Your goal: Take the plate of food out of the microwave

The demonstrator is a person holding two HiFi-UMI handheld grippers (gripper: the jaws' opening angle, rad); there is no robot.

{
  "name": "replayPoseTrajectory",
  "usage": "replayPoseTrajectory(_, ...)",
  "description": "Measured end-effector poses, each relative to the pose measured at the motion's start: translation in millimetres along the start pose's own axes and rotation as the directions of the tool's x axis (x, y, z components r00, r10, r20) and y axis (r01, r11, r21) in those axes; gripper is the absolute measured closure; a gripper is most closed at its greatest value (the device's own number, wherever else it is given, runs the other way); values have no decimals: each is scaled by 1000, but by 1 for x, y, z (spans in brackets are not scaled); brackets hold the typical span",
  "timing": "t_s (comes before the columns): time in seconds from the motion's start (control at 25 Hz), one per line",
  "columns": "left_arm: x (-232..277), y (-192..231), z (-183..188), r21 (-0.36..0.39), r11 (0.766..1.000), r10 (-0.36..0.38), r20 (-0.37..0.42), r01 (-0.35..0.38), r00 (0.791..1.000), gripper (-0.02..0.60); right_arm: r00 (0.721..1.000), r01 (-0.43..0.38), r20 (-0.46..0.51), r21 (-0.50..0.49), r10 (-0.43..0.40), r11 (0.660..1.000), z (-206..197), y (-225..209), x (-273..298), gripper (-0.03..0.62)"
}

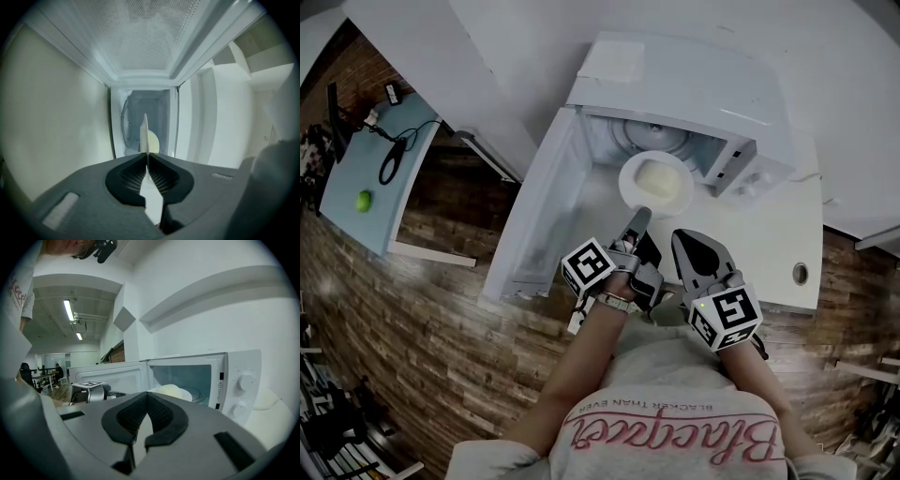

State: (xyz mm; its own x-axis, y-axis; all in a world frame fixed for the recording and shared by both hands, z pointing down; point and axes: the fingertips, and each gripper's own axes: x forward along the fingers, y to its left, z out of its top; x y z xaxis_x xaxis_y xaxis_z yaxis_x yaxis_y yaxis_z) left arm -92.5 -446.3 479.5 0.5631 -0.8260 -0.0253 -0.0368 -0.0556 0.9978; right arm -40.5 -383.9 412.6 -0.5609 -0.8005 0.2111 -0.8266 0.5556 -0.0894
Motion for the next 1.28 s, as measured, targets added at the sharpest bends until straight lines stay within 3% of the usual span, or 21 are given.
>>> replayPoseTrajectory(0.36,-2,-17,-6,15,998,-69,18,68,997,566,1000,-1,22,6,1,1000,1,-4,-16,583)
replayPoseTrajectory(0.84,-10,-44,-28,65,994,-91,28,89,995,566,999,-7,54,6,6,1000,15,-9,-33,583)
replayPoseTrajectory(1.12,-14,-70,-28,64,991,-121,53,117,991,566,996,-7,85,-1,7,1000,32,-12,-29,583)
replayPoseTrajectory(1.28,-14,-84,-23,105,987,-124,54,118,991,566,993,-13,114,-4,13,1000,45,-11,-27,583)
